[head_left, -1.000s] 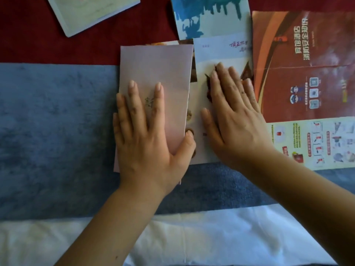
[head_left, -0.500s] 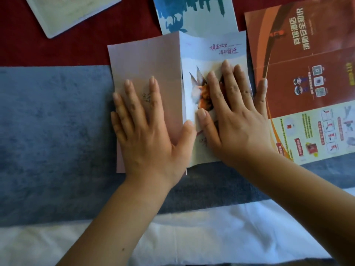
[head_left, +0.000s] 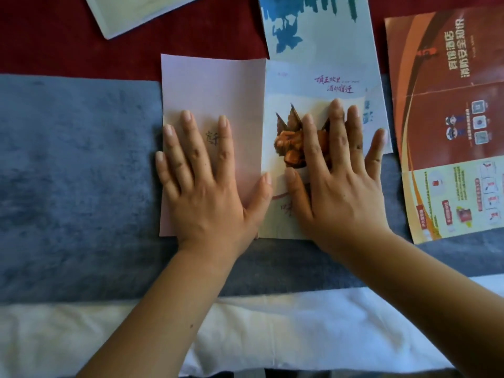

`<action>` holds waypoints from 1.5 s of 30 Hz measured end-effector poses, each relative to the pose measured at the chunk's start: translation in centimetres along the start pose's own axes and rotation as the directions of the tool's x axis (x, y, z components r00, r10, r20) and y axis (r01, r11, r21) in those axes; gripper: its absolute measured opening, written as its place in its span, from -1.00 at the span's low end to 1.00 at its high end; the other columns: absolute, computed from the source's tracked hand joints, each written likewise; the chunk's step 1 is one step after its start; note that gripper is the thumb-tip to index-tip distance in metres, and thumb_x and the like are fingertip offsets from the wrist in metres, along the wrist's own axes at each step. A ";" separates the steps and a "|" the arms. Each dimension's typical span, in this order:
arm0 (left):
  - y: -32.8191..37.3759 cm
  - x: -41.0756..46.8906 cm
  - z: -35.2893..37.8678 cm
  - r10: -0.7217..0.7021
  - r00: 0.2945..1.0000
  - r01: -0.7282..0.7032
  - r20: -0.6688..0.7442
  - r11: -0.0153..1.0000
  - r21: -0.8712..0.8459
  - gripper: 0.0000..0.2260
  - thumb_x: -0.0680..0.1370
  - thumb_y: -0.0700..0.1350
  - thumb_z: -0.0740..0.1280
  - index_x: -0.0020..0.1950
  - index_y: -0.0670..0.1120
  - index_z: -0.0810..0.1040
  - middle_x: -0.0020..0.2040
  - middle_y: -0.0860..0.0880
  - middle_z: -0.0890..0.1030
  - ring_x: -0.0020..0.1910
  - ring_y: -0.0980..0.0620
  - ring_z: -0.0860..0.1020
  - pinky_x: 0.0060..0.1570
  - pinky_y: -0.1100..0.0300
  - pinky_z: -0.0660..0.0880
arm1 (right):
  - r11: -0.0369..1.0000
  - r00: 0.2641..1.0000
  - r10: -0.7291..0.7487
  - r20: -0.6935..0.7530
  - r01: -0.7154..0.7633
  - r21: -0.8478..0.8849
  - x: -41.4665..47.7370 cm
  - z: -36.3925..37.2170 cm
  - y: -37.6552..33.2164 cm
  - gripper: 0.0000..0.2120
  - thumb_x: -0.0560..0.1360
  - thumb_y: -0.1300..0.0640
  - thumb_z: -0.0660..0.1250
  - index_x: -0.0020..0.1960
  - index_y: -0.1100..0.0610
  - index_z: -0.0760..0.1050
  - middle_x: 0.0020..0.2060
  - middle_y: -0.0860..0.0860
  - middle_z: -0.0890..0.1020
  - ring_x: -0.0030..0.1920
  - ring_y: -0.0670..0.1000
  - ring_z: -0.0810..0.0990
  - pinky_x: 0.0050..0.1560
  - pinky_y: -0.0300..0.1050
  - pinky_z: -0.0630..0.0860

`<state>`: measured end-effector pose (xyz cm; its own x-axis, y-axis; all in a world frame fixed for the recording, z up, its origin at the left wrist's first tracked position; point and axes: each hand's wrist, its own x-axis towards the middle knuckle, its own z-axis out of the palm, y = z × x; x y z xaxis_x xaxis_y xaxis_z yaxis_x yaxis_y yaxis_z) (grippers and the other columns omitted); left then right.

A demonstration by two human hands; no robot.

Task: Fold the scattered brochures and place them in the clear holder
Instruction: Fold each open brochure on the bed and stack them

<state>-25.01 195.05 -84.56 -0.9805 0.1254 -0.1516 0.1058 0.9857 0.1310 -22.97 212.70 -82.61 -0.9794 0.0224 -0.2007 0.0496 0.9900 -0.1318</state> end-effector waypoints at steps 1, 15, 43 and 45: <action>-0.8 -0.1 0.0 -0.010 1.000 0.010 -0.003 1.000 0.014 -0.21 0.59 0.41 -0.07 0.68 -0.01 -0.14 0.66 -0.26 -0.12 0.63 -0.33 -0.14 0.56 -0.30 -0.11 | 1.000 1.000 -0.017 -0.007 0.017 0.005 0.0 0.1 -0.6 -0.35 0.70 -0.21 -0.05 0.70 0.03 -0.09 0.66 0.23 -0.12 0.65 0.24 -0.23 0.59 0.26 -0.35; -11.5 -1.2 -1.2 -0.099 0.990 0.098 -0.103 0.995 -0.016 -0.19 0.60 0.40 0.04 0.68 -0.06 -0.04 0.66 -0.27 -0.05 0.63 -0.32 -0.10 0.58 -0.25 -0.11 | 0.985 0.987 -0.161 0.007 0.161 0.061 2.0 1.3 -10.4 -0.45 0.71 -0.21 -0.02 0.67 -0.21 -0.01 0.67 0.18 -0.10 0.66 0.20 -0.21 0.60 0.20 -0.34; -19.5 -3.0 -9.3 -0.260 0.957 0.270 0.125 0.656 -0.705 -0.62 0.67 0.02 0.15 0.45 0.33 0.20 0.10 0.14 0.66 -0.10 0.16 0.66 -0.27 0.19 0.60 | 0.866 0.922 -0.388 -0.004 0.367 0.339 5.2 0.6 -21.4 -0.48 0.73 -0.16 -0.01 0.66 -0.17 0.02 0.69 0.01 -0.03 0.66 0.22 -0.20 0.62 0.24 -0.22; -21.2 -3.2 -9.7 -0.317 0.941 0.307 0.118 0.656 -0.689 -0.61 0.68 -0.03 0.15 0.47 0.31 0.20 0.14 0.11 0.66 -0.02 0.09 0.66 -0.17 0.11 0.58 | 0.849 0.906 -0.424 -0.019 0.404 0.341 5.5 0.5 -23.4 -0.48 0.73 -0.15 0.00 0.67 -0.16 0.05 0.69 0.02 -0.04 0.66 0.22 -0.20 0.63 0.24 -0.22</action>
<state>-25.73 172.71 -77.38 -0.9367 -0.1815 -0.2995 -0.3463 0.6078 0.7146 -29.43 189.55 -81.14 -0.9117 -0.3965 -0.1075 -0.2870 0.8018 -0.5241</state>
